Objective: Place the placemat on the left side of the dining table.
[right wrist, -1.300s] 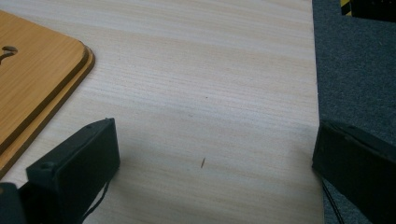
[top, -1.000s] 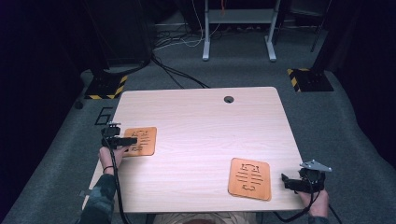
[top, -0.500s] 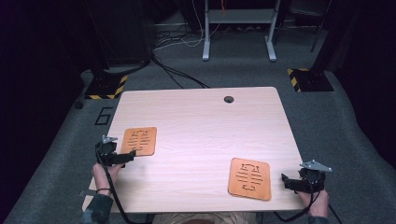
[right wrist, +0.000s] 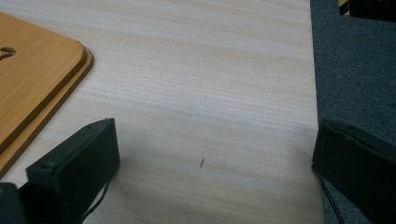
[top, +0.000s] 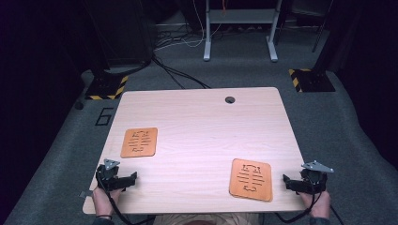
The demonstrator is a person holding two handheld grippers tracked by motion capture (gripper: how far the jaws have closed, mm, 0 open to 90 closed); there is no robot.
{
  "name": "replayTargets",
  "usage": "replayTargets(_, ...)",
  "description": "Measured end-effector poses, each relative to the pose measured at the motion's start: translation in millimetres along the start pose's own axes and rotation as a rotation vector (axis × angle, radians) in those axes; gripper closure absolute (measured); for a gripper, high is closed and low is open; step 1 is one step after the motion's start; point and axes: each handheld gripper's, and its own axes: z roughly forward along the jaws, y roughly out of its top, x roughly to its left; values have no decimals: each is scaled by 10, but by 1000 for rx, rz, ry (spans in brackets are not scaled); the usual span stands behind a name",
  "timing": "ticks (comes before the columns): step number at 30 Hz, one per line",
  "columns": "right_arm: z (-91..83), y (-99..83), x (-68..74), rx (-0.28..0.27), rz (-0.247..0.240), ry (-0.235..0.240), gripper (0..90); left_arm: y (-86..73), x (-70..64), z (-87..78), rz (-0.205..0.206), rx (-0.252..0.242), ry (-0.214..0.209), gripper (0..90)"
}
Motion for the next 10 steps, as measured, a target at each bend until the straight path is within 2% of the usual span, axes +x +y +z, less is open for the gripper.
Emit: replayTargets(10, 0, 0, 0, 1, 0, -1, 0, -9, -1, -10, -4, 1, 4, 0)
